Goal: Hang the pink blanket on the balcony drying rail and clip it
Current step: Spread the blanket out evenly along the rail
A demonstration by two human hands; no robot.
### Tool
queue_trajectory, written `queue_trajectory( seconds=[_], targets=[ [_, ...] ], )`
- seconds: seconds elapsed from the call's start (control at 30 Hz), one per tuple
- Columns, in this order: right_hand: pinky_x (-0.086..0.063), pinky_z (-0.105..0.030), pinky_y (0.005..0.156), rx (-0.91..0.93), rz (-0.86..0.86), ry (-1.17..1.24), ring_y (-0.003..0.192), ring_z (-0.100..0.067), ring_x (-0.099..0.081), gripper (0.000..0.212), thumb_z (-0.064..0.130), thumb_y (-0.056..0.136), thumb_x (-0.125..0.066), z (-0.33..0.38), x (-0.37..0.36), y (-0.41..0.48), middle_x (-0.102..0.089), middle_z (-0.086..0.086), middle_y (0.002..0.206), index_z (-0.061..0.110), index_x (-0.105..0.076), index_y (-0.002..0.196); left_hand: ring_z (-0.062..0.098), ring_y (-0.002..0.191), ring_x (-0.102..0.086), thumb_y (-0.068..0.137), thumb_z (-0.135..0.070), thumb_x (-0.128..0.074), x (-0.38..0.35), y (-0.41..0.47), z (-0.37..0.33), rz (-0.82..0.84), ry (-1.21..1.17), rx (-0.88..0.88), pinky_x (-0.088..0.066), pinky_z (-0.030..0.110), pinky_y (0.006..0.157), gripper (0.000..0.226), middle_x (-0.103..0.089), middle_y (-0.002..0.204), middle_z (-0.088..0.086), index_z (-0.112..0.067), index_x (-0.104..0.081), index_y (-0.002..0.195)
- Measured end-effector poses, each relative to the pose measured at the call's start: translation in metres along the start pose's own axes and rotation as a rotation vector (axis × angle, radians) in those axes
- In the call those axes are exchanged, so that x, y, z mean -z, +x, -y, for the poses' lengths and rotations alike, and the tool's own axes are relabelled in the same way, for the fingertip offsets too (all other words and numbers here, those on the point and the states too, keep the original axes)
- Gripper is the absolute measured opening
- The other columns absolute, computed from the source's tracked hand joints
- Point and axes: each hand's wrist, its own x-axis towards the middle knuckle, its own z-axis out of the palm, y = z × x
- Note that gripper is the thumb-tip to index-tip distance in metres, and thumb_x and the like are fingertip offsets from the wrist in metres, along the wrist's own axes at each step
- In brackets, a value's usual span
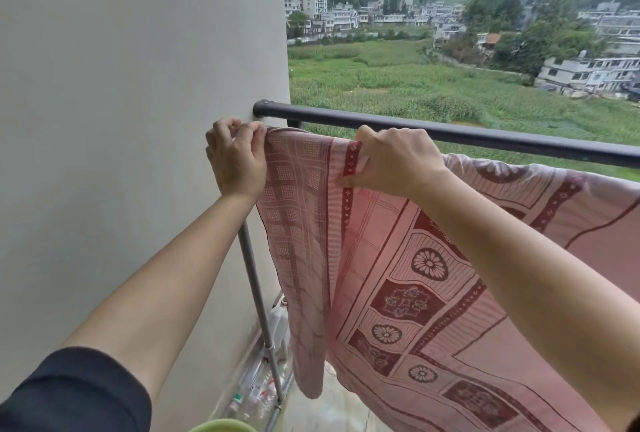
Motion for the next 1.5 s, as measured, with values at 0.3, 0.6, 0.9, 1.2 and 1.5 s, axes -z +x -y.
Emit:
queue_trajectory(
  seconds=[0.3, 0.6, 0.9, 1.2, 1.5],
  targets=[
    [-0.035, -0.026, 0.046, -0.018, -0.181, -0.051, 0.053, -0.018, -0.054, 0.070, 0.082, 0.086, -0.033, 0.007, -0.009, -0.011, -0.058, 0.002, 0.072, 0.017, -0.055, 0.100, 0.037, 0.089, -0.052, 0.091, -0.002, -0.045, -0.002, -0.034, 0.009, 0.031, 0.063, -0.178, -0.046, 0.047, 0.075, 0.012, -0.054, 0.098, 0.021, -0.003, -0.056, 0.094],
    [-0.045, -0.043, 0.084, -0.030, -0.332, -0.034, 0.095, -0.028, -0.056, 0.067, 0.064, 0.089, -0.046, 0.028, -0.026, -0.034, -0.057, -0.011, 0.111, 0.016, -0.050, 0.135, 0.039, 0.096, -0.053, 0.098, -0.023, -0.042, -0.002, -0.090, 0.025, 0.504, 0.034, -0.053, -0.045, 0.045, 0.080, 0.022, -0.057, 0.107, 0.015, -0.014, -0.057, 0.110],
    [-0.048, -0.039, 0.078, -0.053, -0.491, 0.173, 0.088, -0.023, -0.058, 0.019, 0.027, 0.099, -0.061, 0.024, -0.015, -0.036, -0.065, -0.003, 0.100, 0.015, -0.068, 0.111, 0.014, 0.058, -0.049, 0.091, -0.065, -0.043, 0.016, -0.011, -0.010, 0.299, -0.500, 0.444, -0.038, 0.030, 0.057, 0.057, -0.052, 0.063, -0.003, -0.015, -0.048, 0.066],
    [-0.049, -0.035, 0.075, 0.090, -0.510, 0.133, 0.087, -0.022, -0.058, 0.019, 0.027, 0.097, -0.063, 0.028, -0.019, -0.049, -0.063, -0.004, 0.099, 0.012, -0.068, 0.107, 0.034, 0.089, -0.060, 0.101, -0.042, -0.040, 0.017, 0.015, 0.029, 0.060, -0.025, 0.543, -0.031, 0.032, 0.066, 0.033, -0.068, 0.100, 0.014, -0.015, -0.048, 0.082],
    [-0.053, -0.040, 0.077, 0.029, -0.501, 0.033, 0.086, -0.029, -0.061, 0.026, 0.000, 0.082, -0.075, 0.002, -0.014, -0.078, -0.064, -0.011, 0.096, 0.003, -0.069, 0.107, 0.037, 0.107, -0.054, 0.100, -0.038, -0.039, 0.014, 0.028, 0.024, -0.011, -0.021, 0.460, -0.041, 0.042, 0.079, 0.037, -0.059, 0.115, 0.018, -0.006, -0.057, 0.105]
  ],
)
